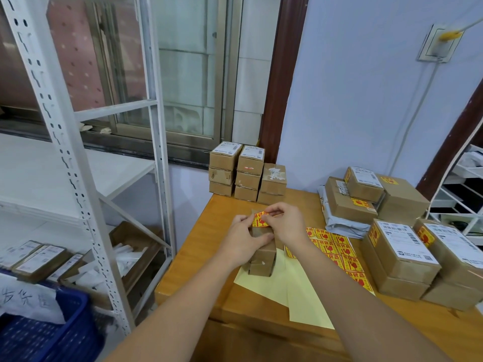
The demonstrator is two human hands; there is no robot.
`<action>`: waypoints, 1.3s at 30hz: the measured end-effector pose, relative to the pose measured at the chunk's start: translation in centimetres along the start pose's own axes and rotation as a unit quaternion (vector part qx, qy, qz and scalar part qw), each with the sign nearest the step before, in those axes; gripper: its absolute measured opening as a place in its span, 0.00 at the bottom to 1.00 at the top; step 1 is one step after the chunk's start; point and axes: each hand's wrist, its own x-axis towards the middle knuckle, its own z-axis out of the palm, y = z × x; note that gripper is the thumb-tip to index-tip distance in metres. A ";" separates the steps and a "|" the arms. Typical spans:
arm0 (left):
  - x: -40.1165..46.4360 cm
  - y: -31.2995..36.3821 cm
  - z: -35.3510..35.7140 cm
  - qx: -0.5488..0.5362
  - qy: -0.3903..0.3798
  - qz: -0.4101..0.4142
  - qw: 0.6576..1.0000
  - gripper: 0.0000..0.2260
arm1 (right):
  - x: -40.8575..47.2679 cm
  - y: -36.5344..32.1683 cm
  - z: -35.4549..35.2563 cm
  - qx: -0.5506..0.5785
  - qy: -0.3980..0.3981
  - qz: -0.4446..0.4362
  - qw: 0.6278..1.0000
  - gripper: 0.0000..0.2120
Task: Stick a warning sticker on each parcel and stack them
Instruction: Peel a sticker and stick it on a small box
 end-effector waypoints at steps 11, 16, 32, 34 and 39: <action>0.1 -0.2 0.1 -0.002 0.000 -0.007 1.000 0.37 | 0.1 0.1 -0.1 0.011 0.037 0.009 0.999 0.07; 0.2 -0.2 0.1 0.000 0.000 -0.009 1.000 0.39 | -0.2 -0.1 -0.2 0.008 0.030 0.017 0.999 0.08; 0.4 -0.2 0.2 -0.021 -0.005 -0.018 1.000 0.41 | 0.6 -0.2 0.4 0.067 0.057 0.054 0.995 0.09; 0.4 -0.2 0.2 -0.023 -0.004 -0.019 1.000 0.41 | 1.1 0.0 0.6 0.068 0.051 0.059 0.995 0.10; 0.4 -0.4 0.3 -0.042 0.000 -0.019 0.999 0.39 | 1.8 0.2 0.8 0.056 0.031 0.063 0.996 0.09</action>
